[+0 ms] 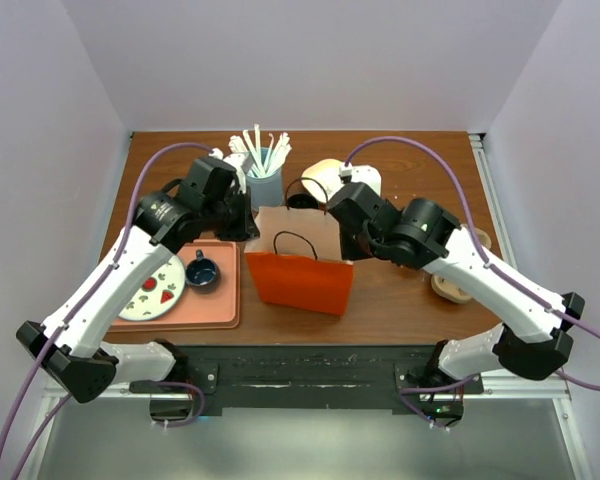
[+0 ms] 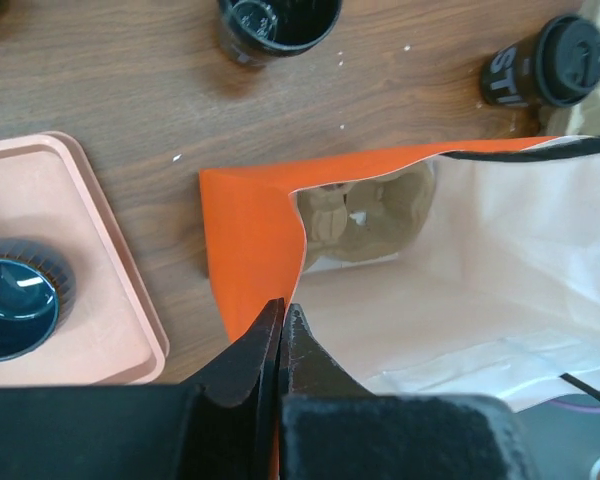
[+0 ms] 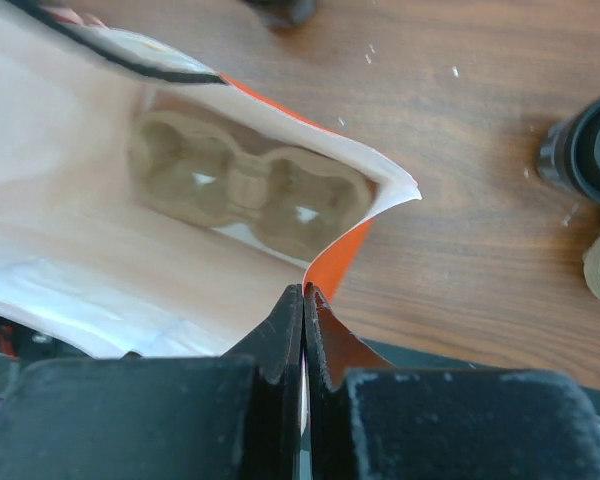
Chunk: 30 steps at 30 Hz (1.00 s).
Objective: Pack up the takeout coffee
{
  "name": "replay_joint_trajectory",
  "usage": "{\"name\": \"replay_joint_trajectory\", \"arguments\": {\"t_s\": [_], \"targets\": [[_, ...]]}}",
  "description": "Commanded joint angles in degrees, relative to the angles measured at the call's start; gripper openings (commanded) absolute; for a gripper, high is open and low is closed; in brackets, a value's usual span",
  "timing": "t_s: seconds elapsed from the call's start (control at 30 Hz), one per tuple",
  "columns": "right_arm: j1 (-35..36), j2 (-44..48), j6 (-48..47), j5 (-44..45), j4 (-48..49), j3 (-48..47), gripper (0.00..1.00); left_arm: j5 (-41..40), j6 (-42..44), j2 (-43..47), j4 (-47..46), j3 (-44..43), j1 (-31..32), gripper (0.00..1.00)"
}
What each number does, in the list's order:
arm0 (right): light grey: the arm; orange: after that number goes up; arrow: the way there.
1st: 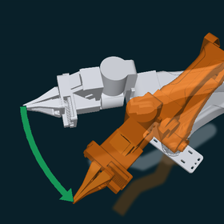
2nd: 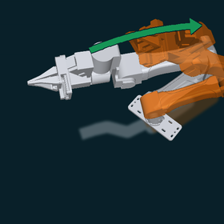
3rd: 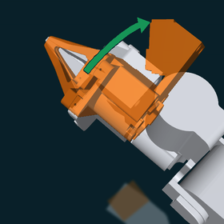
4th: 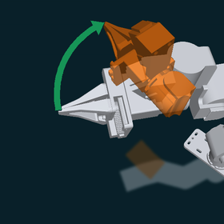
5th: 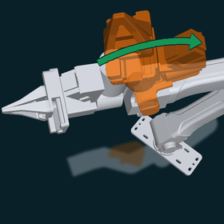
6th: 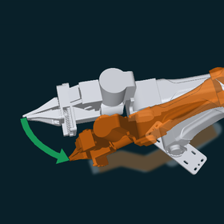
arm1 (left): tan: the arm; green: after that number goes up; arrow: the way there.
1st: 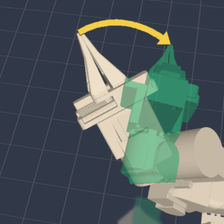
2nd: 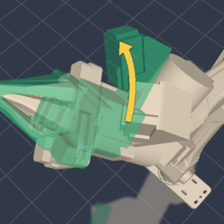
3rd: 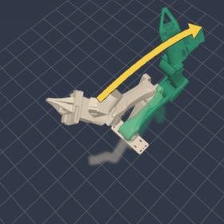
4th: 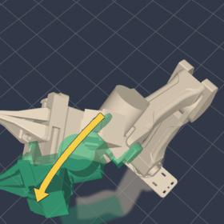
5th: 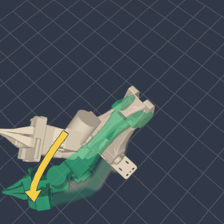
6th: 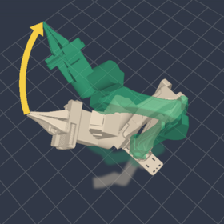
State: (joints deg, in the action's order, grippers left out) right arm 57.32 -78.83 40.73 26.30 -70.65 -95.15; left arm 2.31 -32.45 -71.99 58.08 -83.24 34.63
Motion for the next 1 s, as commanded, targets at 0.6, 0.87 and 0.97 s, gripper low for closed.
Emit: {"name": "replay_joint_trajectory", "arguments": {"t_s": [0.6, 0.87, 0.97], "targets": [[0.0, 0.6, 0.2, 4.6, -2.6, -8.4, 0.35, 1.3, -3.2, 2.2, 0.9, -4.4, 0.1, 0.46], [0.0, 2.0, -2.8, 2.5, 1.1, -11.5, 0.39, -0.4, -1.3, 0.6, 2.1, -4.7, 0.2, 0.53], [0.0, 2.7, -6.1, 1.7, 3.2, -12.9, 0.42, 0.1, -1.2, 0.5, 2.3, -3.6, 0.1, 0.53]]}}
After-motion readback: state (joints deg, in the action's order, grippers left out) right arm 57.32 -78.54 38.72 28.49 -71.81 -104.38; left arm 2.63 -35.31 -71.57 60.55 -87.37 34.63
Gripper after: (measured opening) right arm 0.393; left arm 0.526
